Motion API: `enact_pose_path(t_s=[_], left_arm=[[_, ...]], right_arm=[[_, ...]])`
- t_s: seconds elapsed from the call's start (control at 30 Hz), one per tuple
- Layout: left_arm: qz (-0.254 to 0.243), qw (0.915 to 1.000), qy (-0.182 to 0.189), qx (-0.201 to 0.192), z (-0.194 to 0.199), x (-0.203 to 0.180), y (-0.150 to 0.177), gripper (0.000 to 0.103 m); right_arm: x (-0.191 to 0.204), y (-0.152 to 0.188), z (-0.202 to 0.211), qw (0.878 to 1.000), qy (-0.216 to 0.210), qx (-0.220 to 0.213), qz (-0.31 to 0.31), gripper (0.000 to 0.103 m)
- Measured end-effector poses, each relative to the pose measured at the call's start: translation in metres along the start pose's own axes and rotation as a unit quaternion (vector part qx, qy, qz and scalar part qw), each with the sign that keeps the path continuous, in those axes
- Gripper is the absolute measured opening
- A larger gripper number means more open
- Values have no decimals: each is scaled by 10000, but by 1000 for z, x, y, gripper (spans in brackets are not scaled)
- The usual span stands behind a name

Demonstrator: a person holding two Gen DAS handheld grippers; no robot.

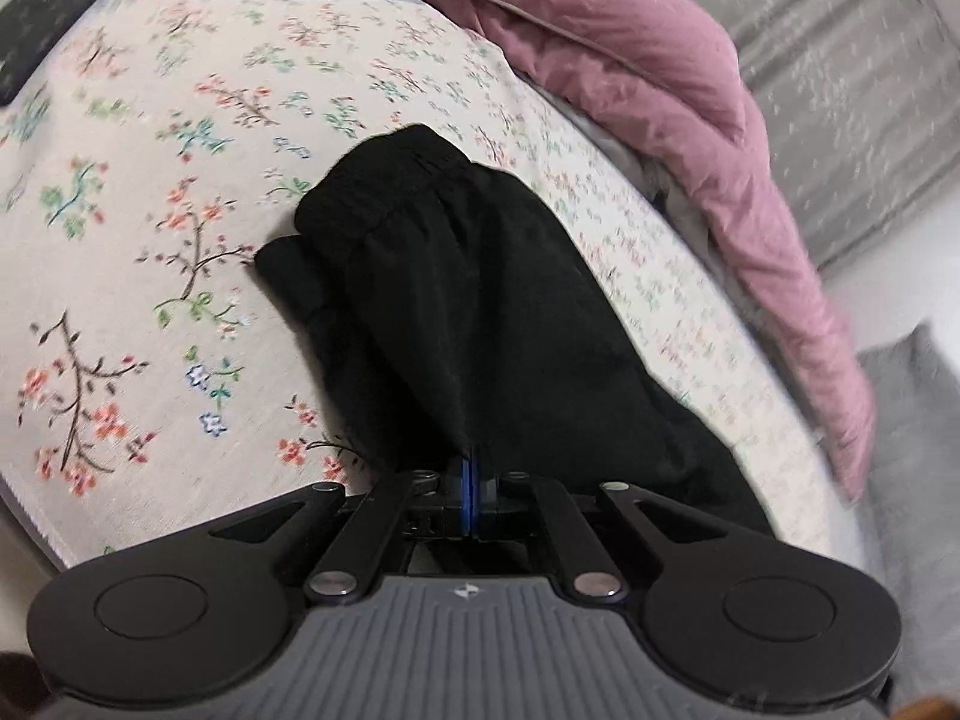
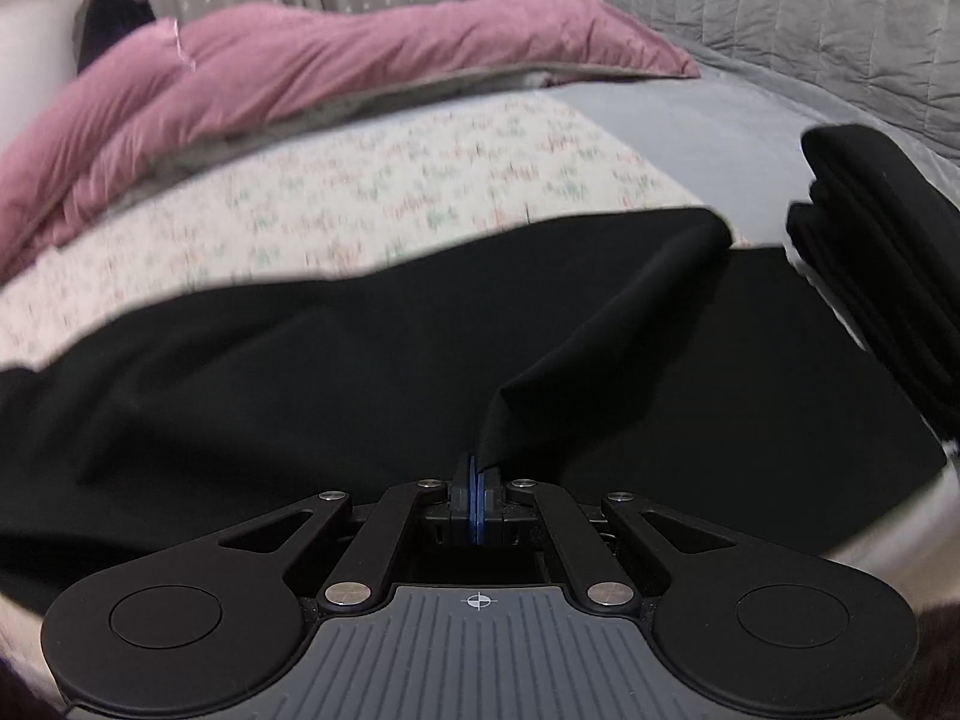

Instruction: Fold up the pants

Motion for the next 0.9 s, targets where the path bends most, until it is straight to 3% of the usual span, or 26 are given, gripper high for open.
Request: enact_pose_path(t_s=[0.1, 0.17, 0.27, 0.33, 0.47, 0.63, 0.77, 0.9], left_arm=[[-133, 9994, -181, -253, 4, 2, -1, 2], [-295, 9980, -353, -436, 7, -2, -1, 2], [-787, 9936, -484, -654, 12, -17, 1, 5], [-1111, 9894, -483, -794, 14, -31, 3, 8], [-1528, 9836, -233, -931, 14, -58, 11, 17], [-2144, 9715, 47, -1013, 6, -93, 29, 23], [-2585, 9608, 296, -954, 3, -120, 45, 33], [-2854, 9543, 638, -621, -13, -139, 61, 41]], right_arm=[[-3, 16, 2, 9998, -177, 43, -95, 1], [-10, 20, 6, 9979, -521, -73, -378, 9], [-28, 15, 11, 9907, -971, -255, -919, 10], [-42, 10, 15, 9863, -1052, -404, -1205, 17], [-68, 3, 18, 9773, -1151, -623, -1663, 20], [-100, -3, 13, 9635, -1055, -886, -2294, 26], [-122, -4, 7, 9637, -626, -900, -2435, 27], [-135, -10, -11, 9632, -421, -761, -2543, 27]])
Point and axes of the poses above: each gripper's, at about its wrist camera, not at the fingertips, and z roughly against the way its jaws point, x to its left, y to its underside, the point moved 4 cm from there along -z, roughly the way its jaws point
